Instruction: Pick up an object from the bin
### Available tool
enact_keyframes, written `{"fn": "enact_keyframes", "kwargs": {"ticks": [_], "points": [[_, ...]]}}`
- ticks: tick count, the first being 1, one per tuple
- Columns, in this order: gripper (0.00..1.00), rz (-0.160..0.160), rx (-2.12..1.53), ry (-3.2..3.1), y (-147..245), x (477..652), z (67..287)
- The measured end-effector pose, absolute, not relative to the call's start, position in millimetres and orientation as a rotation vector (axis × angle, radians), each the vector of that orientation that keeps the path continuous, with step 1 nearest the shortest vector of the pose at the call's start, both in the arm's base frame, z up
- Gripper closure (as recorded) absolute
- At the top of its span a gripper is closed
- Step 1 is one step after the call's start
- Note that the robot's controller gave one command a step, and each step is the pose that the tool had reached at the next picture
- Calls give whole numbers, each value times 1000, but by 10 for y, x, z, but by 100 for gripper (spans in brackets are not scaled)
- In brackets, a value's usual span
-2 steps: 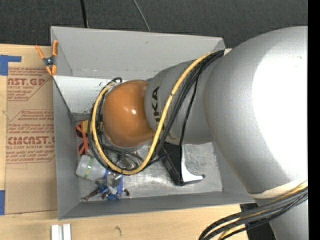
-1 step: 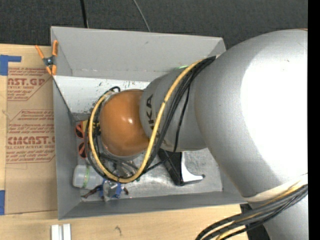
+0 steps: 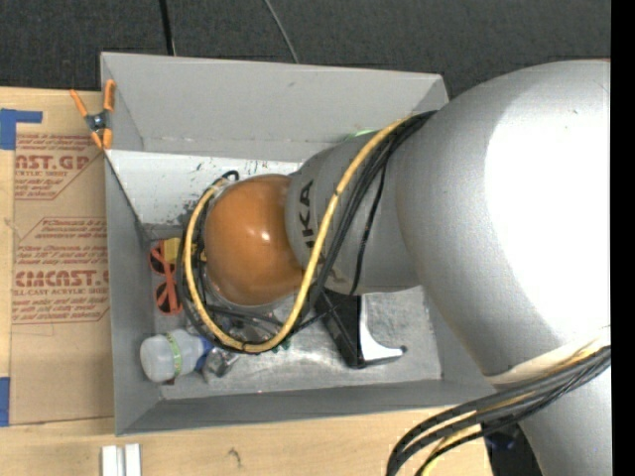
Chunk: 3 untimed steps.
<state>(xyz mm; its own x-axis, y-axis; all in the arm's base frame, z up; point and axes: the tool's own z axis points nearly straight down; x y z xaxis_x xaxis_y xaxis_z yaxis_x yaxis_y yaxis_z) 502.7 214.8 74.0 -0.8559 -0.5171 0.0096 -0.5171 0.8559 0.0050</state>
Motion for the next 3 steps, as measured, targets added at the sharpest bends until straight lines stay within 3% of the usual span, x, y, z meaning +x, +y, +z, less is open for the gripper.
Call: {"fn": "enact_keyframes", "kwargs": {"ticks": [1,3], "points": [[100,-4,840,-3016,2148,5028,740],[100,-1,840,-3029,2170,5046,1720]]}}
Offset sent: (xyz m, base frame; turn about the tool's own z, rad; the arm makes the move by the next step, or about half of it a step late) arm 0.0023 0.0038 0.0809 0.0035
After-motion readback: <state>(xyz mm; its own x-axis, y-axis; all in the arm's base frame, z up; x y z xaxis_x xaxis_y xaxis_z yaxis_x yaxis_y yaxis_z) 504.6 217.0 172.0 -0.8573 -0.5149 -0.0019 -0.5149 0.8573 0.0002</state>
